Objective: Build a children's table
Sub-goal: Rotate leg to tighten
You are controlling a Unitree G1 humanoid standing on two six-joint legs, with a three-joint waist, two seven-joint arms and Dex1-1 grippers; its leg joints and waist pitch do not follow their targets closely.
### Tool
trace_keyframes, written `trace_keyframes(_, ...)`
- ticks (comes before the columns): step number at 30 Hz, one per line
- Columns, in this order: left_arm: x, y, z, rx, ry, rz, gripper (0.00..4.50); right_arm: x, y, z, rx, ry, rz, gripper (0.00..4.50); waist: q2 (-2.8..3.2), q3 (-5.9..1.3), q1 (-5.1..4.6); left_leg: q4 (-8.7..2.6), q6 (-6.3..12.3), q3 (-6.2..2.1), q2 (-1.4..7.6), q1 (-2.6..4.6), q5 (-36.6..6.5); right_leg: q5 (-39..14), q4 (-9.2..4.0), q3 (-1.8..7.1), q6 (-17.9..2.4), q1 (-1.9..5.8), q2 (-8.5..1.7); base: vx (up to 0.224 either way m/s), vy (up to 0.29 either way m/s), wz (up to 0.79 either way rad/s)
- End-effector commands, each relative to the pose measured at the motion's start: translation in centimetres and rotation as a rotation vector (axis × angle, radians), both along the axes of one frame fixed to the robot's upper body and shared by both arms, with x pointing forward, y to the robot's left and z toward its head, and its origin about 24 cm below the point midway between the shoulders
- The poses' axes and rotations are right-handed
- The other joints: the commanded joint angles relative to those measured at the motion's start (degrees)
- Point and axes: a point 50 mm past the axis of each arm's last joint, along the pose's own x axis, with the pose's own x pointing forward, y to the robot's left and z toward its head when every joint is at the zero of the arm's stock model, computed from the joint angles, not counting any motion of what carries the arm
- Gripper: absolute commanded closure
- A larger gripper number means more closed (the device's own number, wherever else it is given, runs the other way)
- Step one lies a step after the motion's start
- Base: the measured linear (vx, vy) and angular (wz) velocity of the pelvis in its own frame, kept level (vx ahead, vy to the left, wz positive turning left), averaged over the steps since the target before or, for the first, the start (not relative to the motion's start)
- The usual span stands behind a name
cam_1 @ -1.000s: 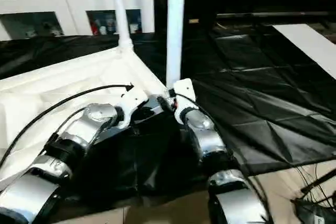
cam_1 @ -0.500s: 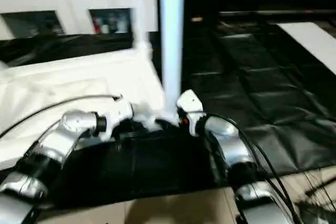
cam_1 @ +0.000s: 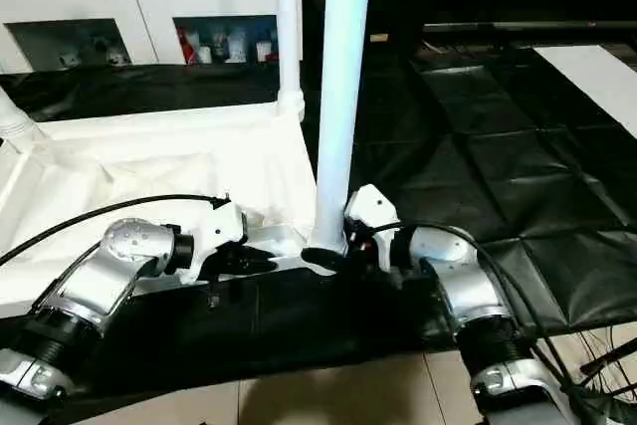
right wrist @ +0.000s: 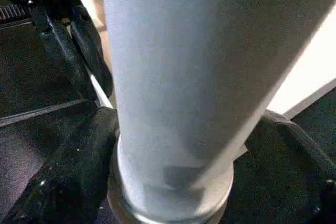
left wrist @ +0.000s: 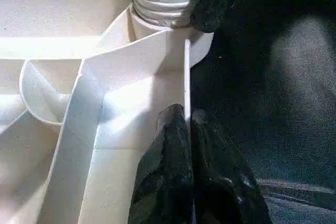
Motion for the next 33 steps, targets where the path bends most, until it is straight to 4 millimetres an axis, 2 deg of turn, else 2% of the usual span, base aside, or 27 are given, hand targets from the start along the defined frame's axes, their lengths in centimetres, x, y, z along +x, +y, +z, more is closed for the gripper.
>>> trace_keyframes(1,-0.7,-0.4,-0.9,-0.023,0.055,-0.025,4.50,-0.1,-0.1,-0.1,-0.005,0.007,0.004,0.99,-0.87,-3.15,0.06,-3.31,6.62,-0.95,2.50,-0.30,-8.67,-8.68,-4.01,2.67,-14.25,3.03,-3.15,0.000,0.000,0.00)
trace_keyframes(5,-0.7,-0.3,-0.9,-0.022,0.057,-0.019,4.50,-0.2,-0.1,-0.2,0.003,0.021,0.002,1.41,-0.85,-3.14,0.03,-3.39,5.97,-1.03,2.56,-0.22,-9.58,-10.78,-4.16,2.68,-13.65,3.00,-3.16,0.000,0.000,0.00)
trace_keyframes(9,-0.8,-0.3,-1.0,-0.022,0.061,-0.017,4.50,-0.3,-0.2,-0.4,-0.007,0.028,0.008,1.67,-0.91,-3.18,0.03,-3.30,6.14,-0.99,2.50,-0.28,-9.05,-9.80,-4.07,2.71,-13.79,3.07,-3.16,0.000,0.000,0.00)
trace_keyframes(16,-0.8,-0.4,-1.0,-0.021,0.071,-0.021,4.50,-0.3,-0.3,-0.6,-0.002,0.030,-0.008,1.81,-0.81,-3.27,0.04,-3.19,6.49,-0.99,2.49,-0.25,-8.27,-8.29,-3.88,2.66,-14.29,3.12,-3.12,0.000,0.000,0.00)
trace_keyframes(20,-0.4,-0.4,-1.1,-0.017,0.066,0.021,4.50,0.5,-0.1,-0.8,0.022,0.013,-0.126,1.81,-0.61,-3.14,-0.12,-3.32,5.73,-1.03,2.41,-0.27,-9.48,-10.45,-4.14,2.63,-14.07,3.08,-3.16,0.000,0.000,0.00)
trace_keyframes(21,0.2,-0.6,-1.2,-0.016,0.056,0.075,4.50,1.2,0.0,-0.9,0.035,0.009,-0.222,1.81,-0.59,-3.03,-0.29,-3.46,5.13,-1.07,2.41,-0.20,-10.59,-12.51,-4.39,2.60,-13.52,3.00,-3.10,0.000,0.000,0.00)
trace_keyframes(22,0.2,-0.6,-1.2,-0.016,0.056,0.075,4.50,1.2,0.0,-0.9,0.035,0.009,-0.222,1.81,-0.51,-2.86,-0.54,-3.63,4.27,-1.09,2.37,-0.05,-12.00,-15.00,-4.69,2.60,-13.01,2.79,-3.07,0.000,0.000,0.00)
trace_keyframes(23,0.7,-0.7,-1.3,-0.012,0.050,0.117,4.50,1.6,0.1,-1.0,0.040,0.003,-0.275,1.82,-0.59,-2.91,-0.66,-3.68,3.41,-1.22,2.34,-0.04,-12.80,-16.81,-4.80,2.59,-12.31,2.90,-3.15,0.000,0.000,0.00)
trace_keyframes(26,2.0,-1.3,-1.6,0.009,0.027,0.242,4.50,2.3,1.2,-1.6,0.048,0.036,-0.403,1.82,-0.67,-2.77,-1.06,-3.75,2.60,-1.26,2.22,0.04,-14.03,-18.50,-5.04,2.62,-11.51,2.69,-3.00,0.000,0.000,0.00)
trace_keyframes(28,2.7,-1.8,-1.6,0.012,0.015,0.307,4.50,2.5,1.9,-1.8,0.051,0.052,-0.459,1.83,-0.61,-2.90,-1.07,-3.68,2.40,-1.23,2.20,0.17,-13.61,-17.48,-4.99,2.75,-11.40,2.60,-3.03,0.000,0.000,0.00)
trace_keyframes(30,3.7,-2.5,-1.6,0.016,0.001,0.403,4.50,2.9,3.3,-2.4,0.039,0.086,-0.568,1.83,-0.67,-2.82,-1.17,-3.76,2.11,-1.34,2.10,0.10,-14.20,-18.56,-5.10,2.67,-11.05,2.67,-3.10,0.000,0.000,0.00)
trace_keyframes(31,3.8,-2.6,-1.6,0.020,-0.002,0.420,4.50,3.0,3.6,-2.6,0.031,0.095,-0.593,1.83,-0.39,-2.90,-1.22,-3.76,1.95,-1.33,2.09,0.24,-14.39,-19.01,-5.27,2.70,-10.78,2.54,-3.13,0.000,0.000,0.00)
trace_keyframes(33,4.4,-2.9,-1.7,0.035,-0.008,0.489,4.50,3.2,4.6,-3.3,-0.005,0.140,-0.665,1.83,-0.48,-2.92,-1.29,-3.78,1.84,-1.41,2.01,0.06,-14.19,-18.36,-5.17,2.65,-10.88,2.68,-3.12,0.000,0.000,0.00)
